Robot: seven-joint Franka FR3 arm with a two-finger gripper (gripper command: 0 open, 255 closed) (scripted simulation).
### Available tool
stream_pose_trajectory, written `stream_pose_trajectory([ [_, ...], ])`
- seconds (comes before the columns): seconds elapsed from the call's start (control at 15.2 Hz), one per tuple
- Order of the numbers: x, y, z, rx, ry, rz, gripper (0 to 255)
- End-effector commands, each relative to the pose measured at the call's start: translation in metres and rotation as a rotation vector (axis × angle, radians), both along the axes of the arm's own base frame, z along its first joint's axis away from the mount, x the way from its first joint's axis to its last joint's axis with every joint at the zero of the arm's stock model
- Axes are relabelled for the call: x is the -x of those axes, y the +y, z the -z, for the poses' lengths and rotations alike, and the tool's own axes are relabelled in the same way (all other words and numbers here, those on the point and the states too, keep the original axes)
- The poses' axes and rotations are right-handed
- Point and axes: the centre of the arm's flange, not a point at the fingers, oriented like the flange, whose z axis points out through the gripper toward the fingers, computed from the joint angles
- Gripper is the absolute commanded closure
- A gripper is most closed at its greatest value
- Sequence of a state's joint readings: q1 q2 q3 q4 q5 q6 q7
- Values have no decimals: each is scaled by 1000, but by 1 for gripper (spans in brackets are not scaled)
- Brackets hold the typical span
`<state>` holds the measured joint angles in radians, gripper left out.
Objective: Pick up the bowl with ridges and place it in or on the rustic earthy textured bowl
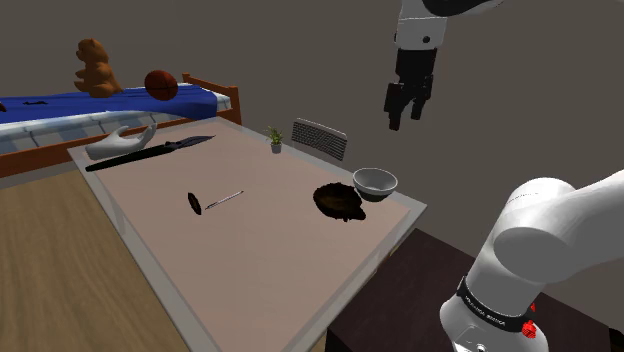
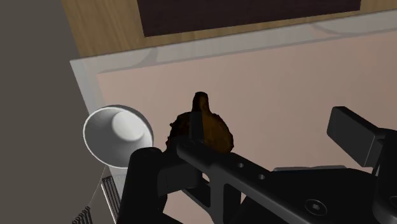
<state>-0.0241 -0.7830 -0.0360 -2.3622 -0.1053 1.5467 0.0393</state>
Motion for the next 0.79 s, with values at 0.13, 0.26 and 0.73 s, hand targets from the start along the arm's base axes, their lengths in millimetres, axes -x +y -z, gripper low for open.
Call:
stream_pose_trajectory([
  [0.13,-12,-12,20,4,3,-7,0],
  [0.26,-24,-24,40,8,5,-15,0],
  [0.73,-66,-67,110,22,15,-41,0],
])
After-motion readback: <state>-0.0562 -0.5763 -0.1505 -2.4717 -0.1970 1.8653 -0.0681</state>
